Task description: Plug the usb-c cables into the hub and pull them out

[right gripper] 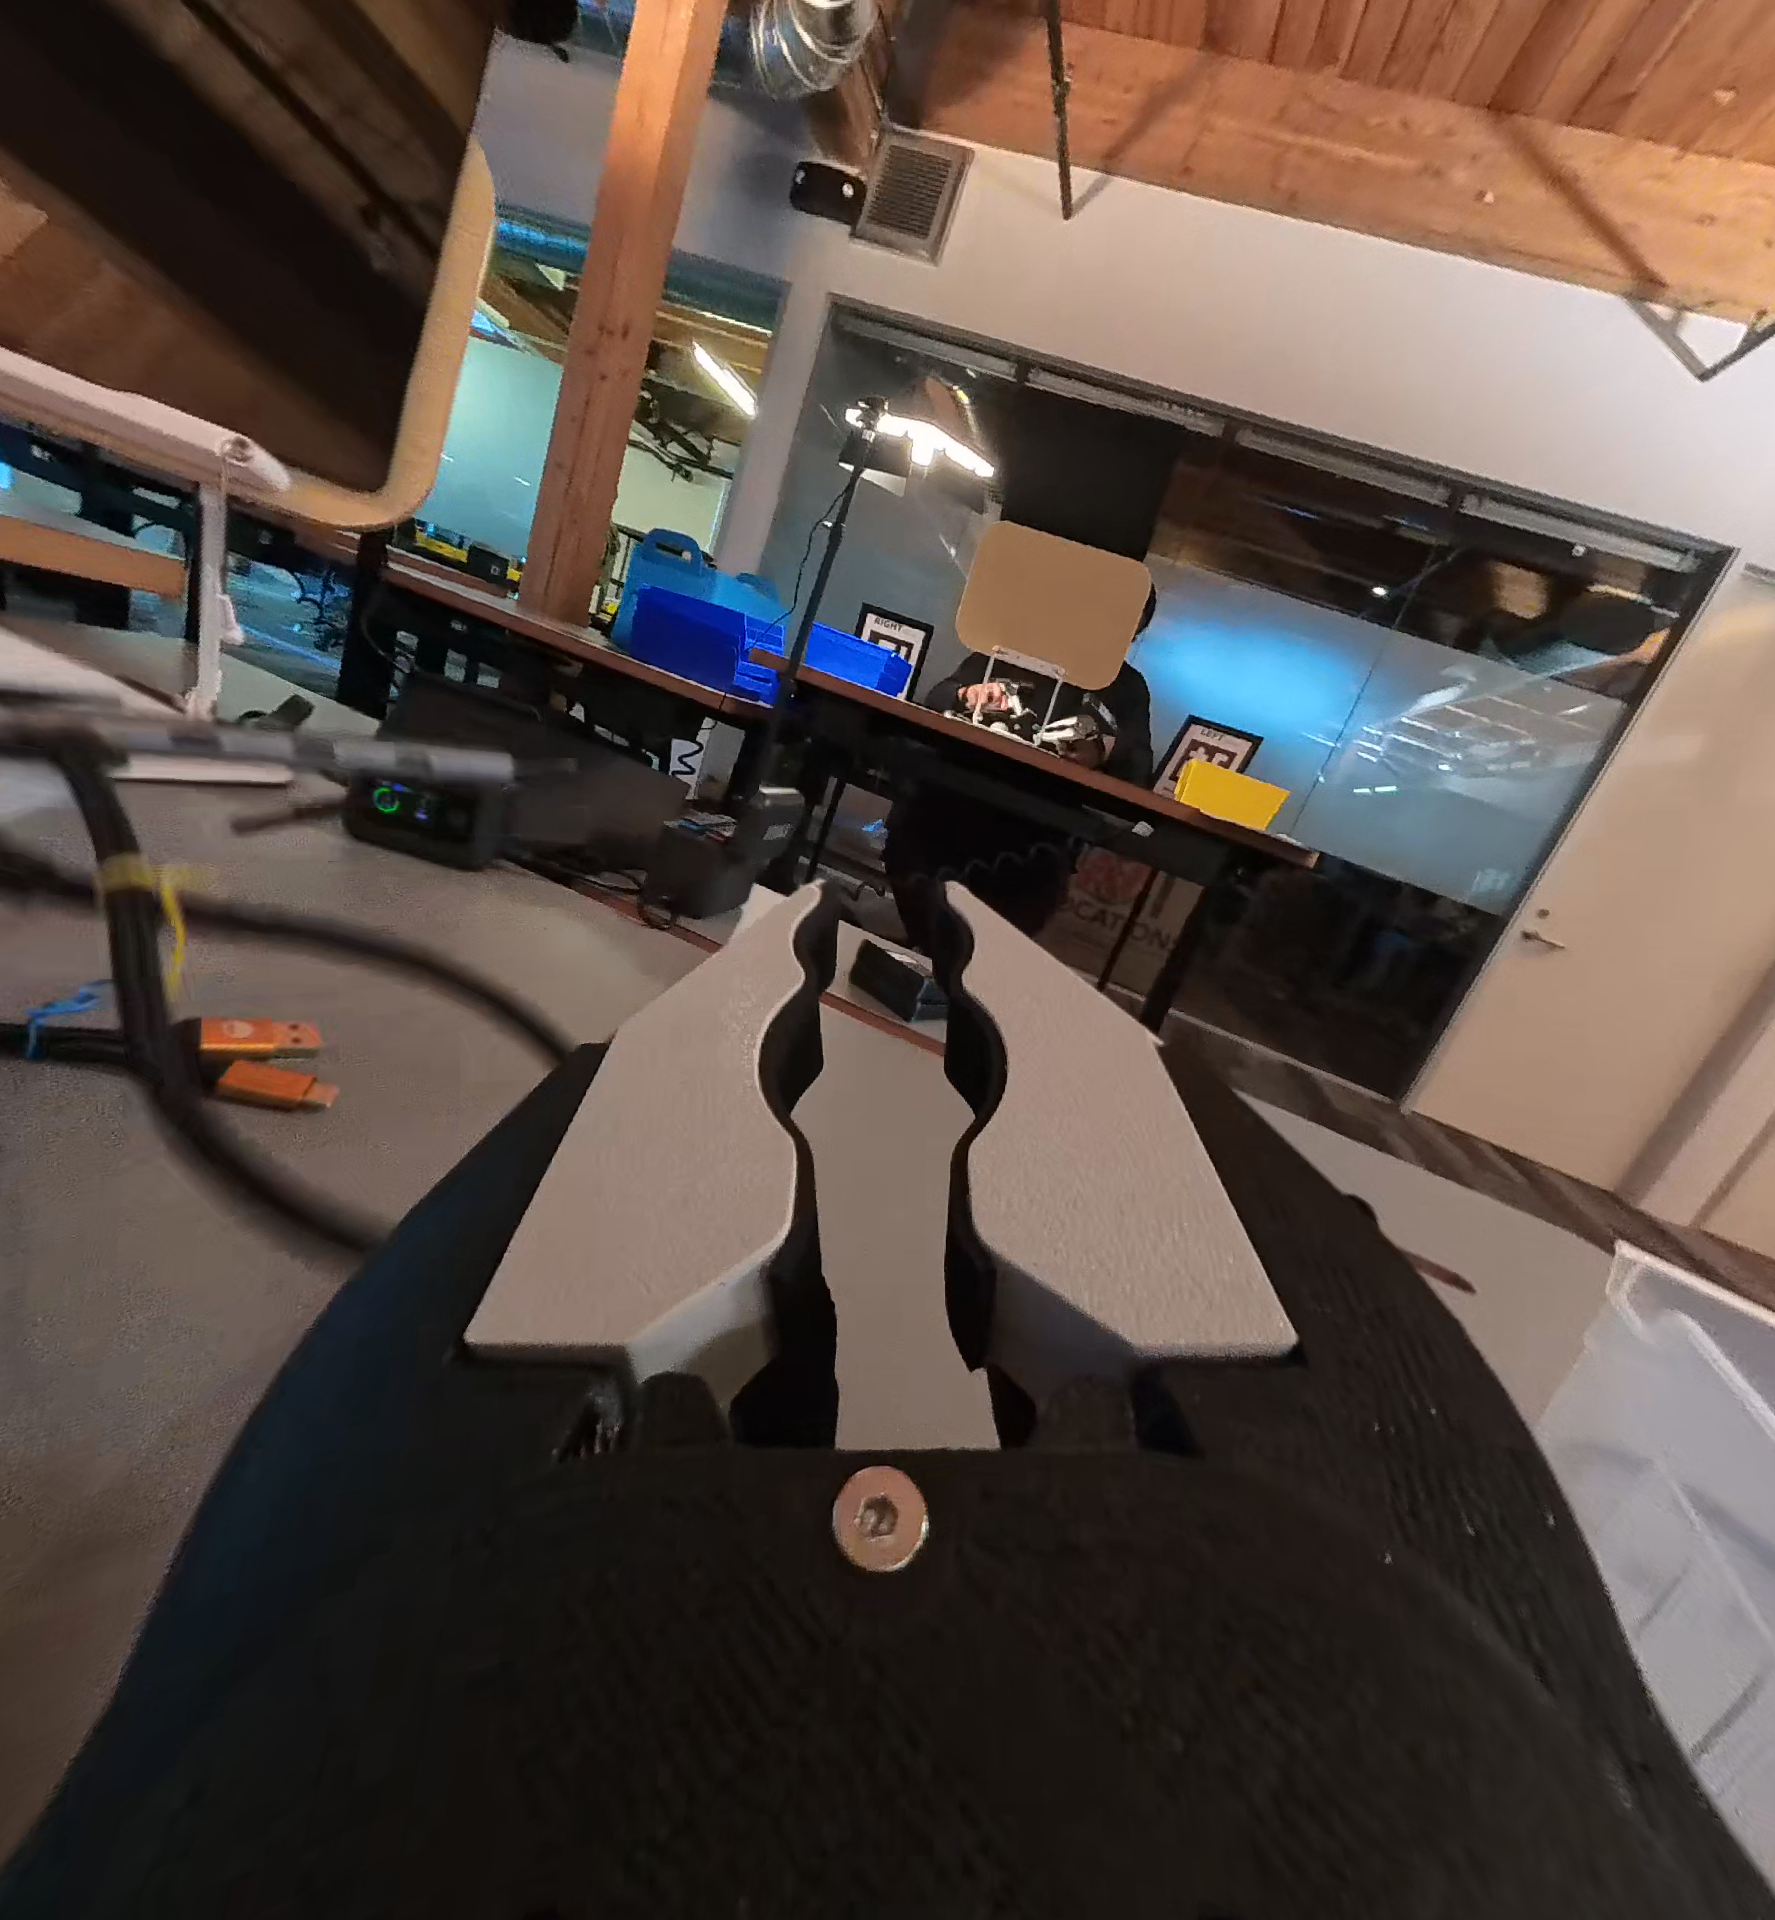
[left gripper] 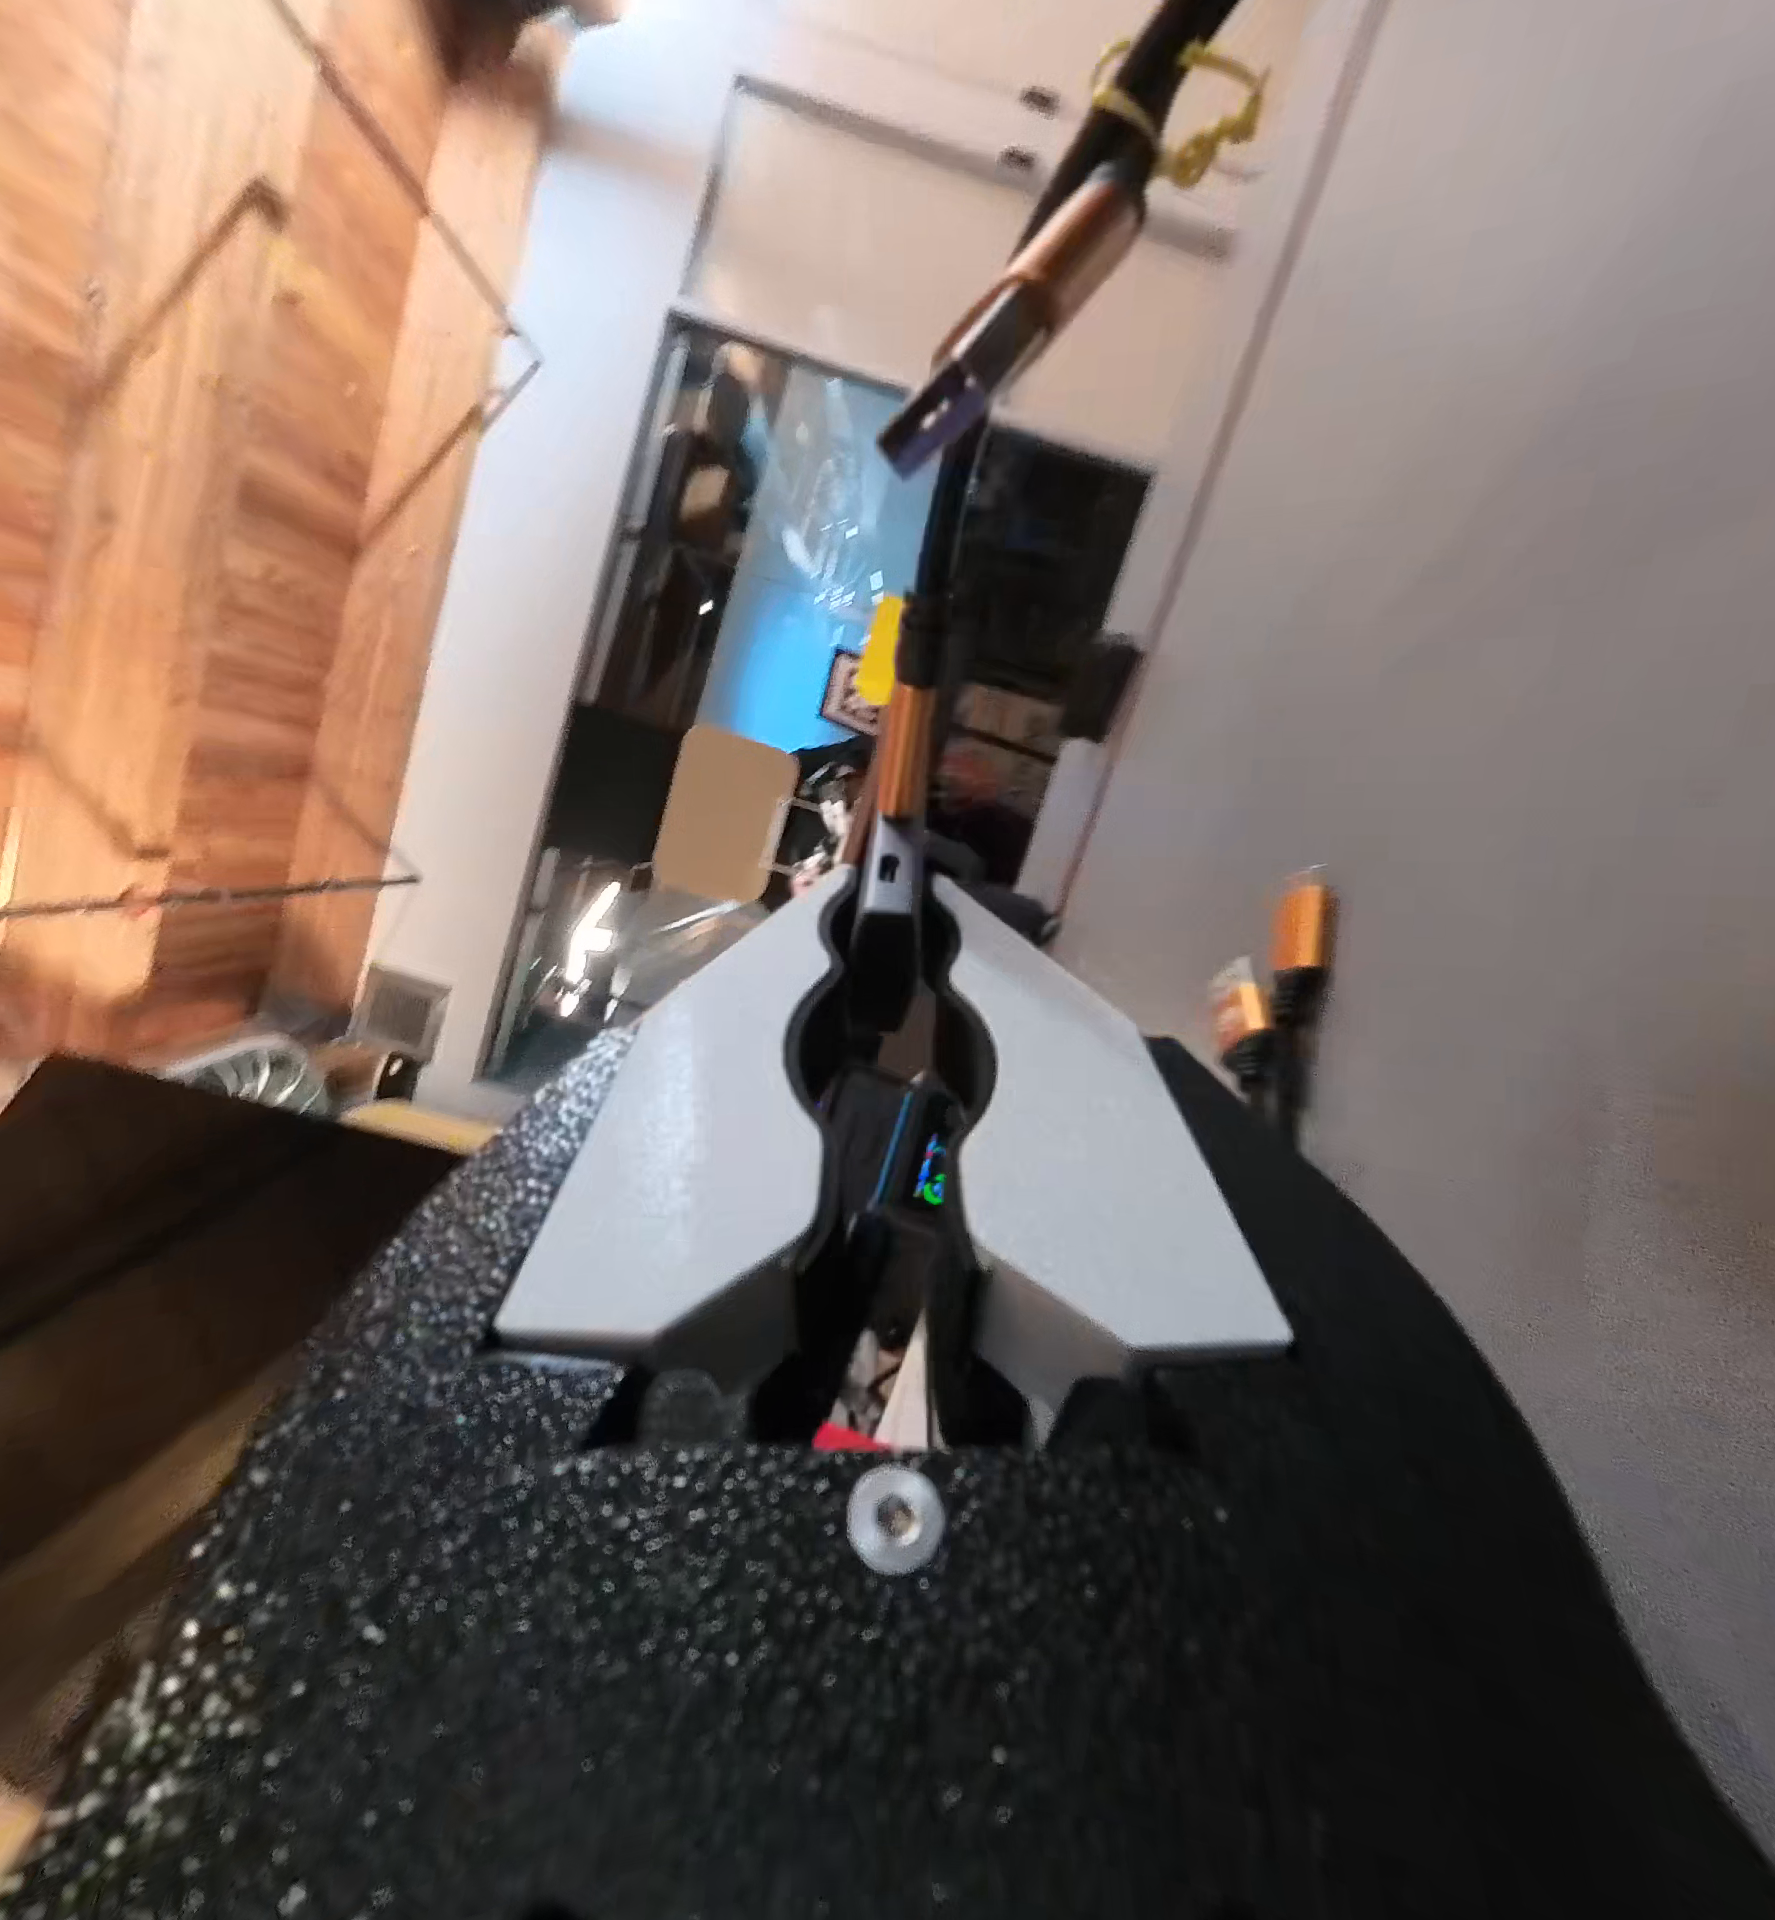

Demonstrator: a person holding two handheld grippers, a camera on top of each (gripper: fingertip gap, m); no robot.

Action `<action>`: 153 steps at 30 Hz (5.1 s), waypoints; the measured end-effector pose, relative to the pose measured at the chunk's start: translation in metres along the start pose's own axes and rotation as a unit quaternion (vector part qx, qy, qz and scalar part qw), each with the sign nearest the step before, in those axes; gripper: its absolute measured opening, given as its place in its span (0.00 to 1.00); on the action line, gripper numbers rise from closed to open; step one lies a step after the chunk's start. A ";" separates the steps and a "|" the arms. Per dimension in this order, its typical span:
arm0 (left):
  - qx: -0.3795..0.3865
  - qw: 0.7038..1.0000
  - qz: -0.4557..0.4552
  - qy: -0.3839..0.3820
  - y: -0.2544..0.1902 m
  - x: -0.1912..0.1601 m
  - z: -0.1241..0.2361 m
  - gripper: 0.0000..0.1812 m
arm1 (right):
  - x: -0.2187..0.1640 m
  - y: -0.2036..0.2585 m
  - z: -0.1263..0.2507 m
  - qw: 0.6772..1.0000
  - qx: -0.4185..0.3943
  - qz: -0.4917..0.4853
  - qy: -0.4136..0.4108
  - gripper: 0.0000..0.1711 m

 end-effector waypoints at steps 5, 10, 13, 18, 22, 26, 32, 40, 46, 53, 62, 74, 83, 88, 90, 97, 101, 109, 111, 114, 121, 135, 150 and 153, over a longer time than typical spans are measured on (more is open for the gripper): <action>0.041 0.998 0.049 0.026 0.017 -0.019 0.001 0.05 | -0.018 0.005 -0.012 0.998 0.026 0.020 0.046 0.09; 0.069 0.993 0.099 0.019 0.026 -0.023 0.002 0.05 | -0.024 0.024 -0.024 0.990 0.059 0.116 0.059 0.08; 0.077 0.990 0.114 0.033 0.028 -0.029 0.001 0.05 | -0.028 0.041 -0.030 0.983 0.104 0.134 0.072 0.09; 0.092 0.984 0.152 0.032 0.033 -0.033 0.001 0.05 | -0.018 0.090 -0.033 0.949 0.307 0.069 0.014 0.12; 0.103 0.977 0.183 0.024 0.037 -0.034 0.002 0.04 | -0.029 0.116 -0.050 0.904 0.422 0.027 0.071 0.16; 0.093 0.977 0.190 0.028 0.034 -0.036 0.000 0.04 | -0.049 0.141 -0.058 0.837 0.517 0.023 0.177 0.20; 0.086 0.978 0.189 0.024 0.032 -0.035 0.001 0.04 | -0.059 0.155 -0.065 0.803 0.548 0.022 0.233 0.07; 0.079 0.979 0.187 0.020 0.030 -0.034 0.002 0.04 | -0.057 0.135 -0.051 0.832 0.471 -0.016 0.294 0.03; 0.067 0.984 0.166 0.007 0.026 -0.026 0.002 0.04 | -0.059 0.084 -0.010 0.862 0.354 -0.023 0.361 0.03; 0.045 0.987 0.155 -0.003 0.019 -0.020 0.002 0.04 | -0.040 0.046 0.026 0.878 0.317 -0.110 0.340 0.03; 0.030 0.986 0.166 0.005 0.016 -0.023 0.001 0.04 | -0.055 0.052 0.050 0.818 0.368 -0.114 0.428 0.14; 0.024 0.986 0.164 0.006 0.014 -0.023 0.000 0.04 | -0.016 0.097 0.047 0.815 0.474 -0.096 0.320 0.15; 0.034 0.985 0.167 0.014 0.016 -0.027 -0.001 0.04 | -0.002 0.111 0.040 0.813 0.541 -0.015 0.214 0.22; 0.040 0.983 0.176 0.019 0.018 -0.032 -0.002 0.04 | 0.001 0.143 0.038 0.728 0.634 0.113 0.236 0.18; 0.038 0.984 0.174 0.017 0.018 -0.031 -0.002 0.04 | -0.003 0.149 0.035 0.699 0.655 0.137 0.251 0.15; 0.030 0.986 0.166 0.013 0.015 -0.029 -0.002 0.04 | -0.016 0.157 0.031 0.652 0.692 0.122 0.286 0.06; 0.016 0.986 0.165 0.016 0.011 -0.029 -0.002 0.04 | -0.013 0.155 0.035 0.682 0.663 0.132 0.278 0.05; -0.059 0.990 0.122 0.046 -0.011 -0.029 -0.007 0.04 | 0.052 0.122 0.050 0.800 0.565 0.094 0.176 0.05; -0.077 0.991 0.096 0.048 -0.017 -0.026 -0.008 0.04 | 0.071 0.106 0.043 0.837 0.519 0.089 0.151 0.05; -0.096 0.993 0.046 0.042 -0.026 -0.020 -0.008 0.04 | 0.082 0.068 0.016 0.904 0.383 0.108 0.154 0.04; -0.132 0.989 -0.058 0.035 -0.042 -0.007 -0.005 0.04 | 0.025 -0.004 -0.007 0.887 0.123 0.305 0.324 0.02; -0.179 0.982 -0.057 0.027 -0.056 0.000 -0.002 0.04 | -0.015 0.062 0.000 0.899 0.340 -0.011 0.276 0.23; -0.194 0.981 0.011 0.012 -0.052 0.007 0.000 0.04 | -0.017 0.131 0.004 0.866 0.329 0.343 0.155 0.07; -0.196 0.980 0.020 0.001 -0.051 0.009 0.000 0.04 | -0.017 0.130 0.003 0.868 0.316 0.358 0.137 0.03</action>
Point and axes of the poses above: each gripper's, where its closed fingertips meet, z back along the fingers, x out of its top, y = z × x across the jaws, the point moved 5 cm from there along z, back along the fingers, and after that the axes turned 4 degrees about -y, right-handed, at the moved point
